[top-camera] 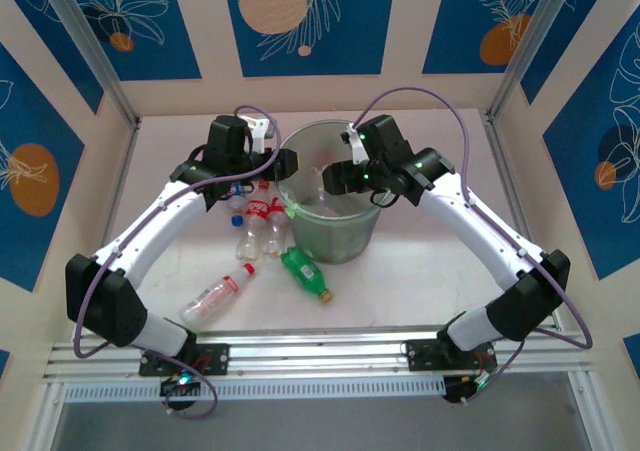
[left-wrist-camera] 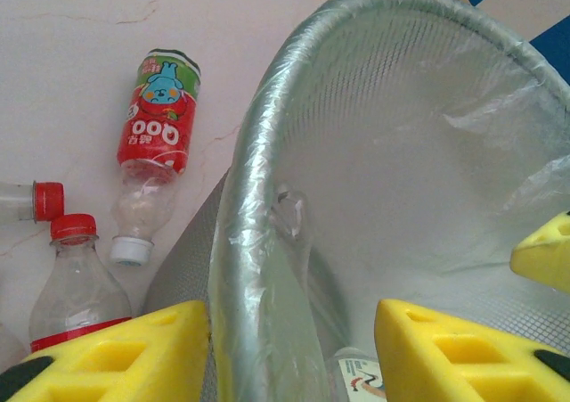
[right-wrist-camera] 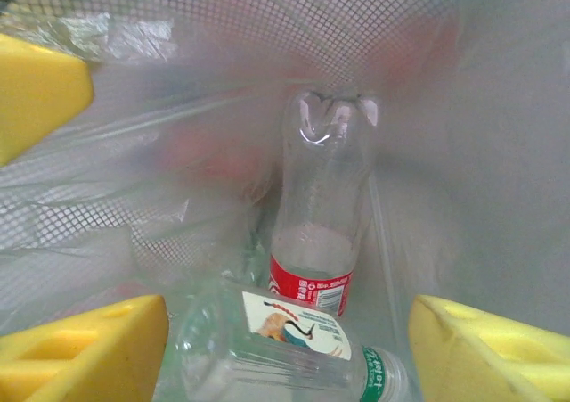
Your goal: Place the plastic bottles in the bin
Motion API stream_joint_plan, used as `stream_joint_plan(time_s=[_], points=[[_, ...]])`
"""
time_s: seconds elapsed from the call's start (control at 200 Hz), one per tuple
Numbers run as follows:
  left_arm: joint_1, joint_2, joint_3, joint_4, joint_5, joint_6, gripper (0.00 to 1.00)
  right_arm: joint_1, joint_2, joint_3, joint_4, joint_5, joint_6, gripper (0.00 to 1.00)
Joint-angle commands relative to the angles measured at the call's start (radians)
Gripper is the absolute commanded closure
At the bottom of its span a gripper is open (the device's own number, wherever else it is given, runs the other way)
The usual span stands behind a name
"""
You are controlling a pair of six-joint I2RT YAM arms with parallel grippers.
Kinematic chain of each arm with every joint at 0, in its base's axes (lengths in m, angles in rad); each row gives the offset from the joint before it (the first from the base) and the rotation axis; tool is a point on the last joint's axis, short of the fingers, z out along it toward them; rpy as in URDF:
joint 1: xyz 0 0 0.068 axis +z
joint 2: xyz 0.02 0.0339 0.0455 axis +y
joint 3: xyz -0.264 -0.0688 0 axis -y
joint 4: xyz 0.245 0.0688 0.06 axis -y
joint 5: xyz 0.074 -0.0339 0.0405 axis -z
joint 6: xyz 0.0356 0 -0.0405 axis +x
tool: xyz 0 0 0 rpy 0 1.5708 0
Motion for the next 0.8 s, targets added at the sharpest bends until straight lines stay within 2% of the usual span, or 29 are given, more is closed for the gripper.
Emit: stream_joint_plan(time_s=[0.0, 0.21, 0.355, 0.495, 0.645, 0.79], points=[[0.002, -0.018, -0.015, -0.01, 0.003, 0.013, 0.48, 0.005, -0.037, 0.066, -0.001, 0.023, -0.019, 0.28], [0.002, -0.019, -0.016, -0.007, 0.012, 0.005, 0.48, -0.021, -0.104, 0.103, -0.019, 0.094, -0.035, 0.28], [0.002, -0.021, -0.022, 0.016, 0.038, -0.031, 0.48, -0.09, -0.175, 0.074, -0.042, 0.134, -0.005, 0.28], [0.0, -0.007, -0.04, 0.072, 0.073, -0.101, 0.47, -0.215, -0.245, -0.009, -0.062, 0.033, 0.057, 0.27], [-0.004, 0.029, -0.059, 0.135, 0.121, -0.191, 0.46, -0.317, -0.301, -0.102, -0.057, -0.095, 0.083, 0.31], [-0.044, 0.038, -0.076, 0.166, 0.058, -0.212, 0.46, -0.388, -0.328, -0.168, -0.058, -0.166, 0.093, 0.32]])
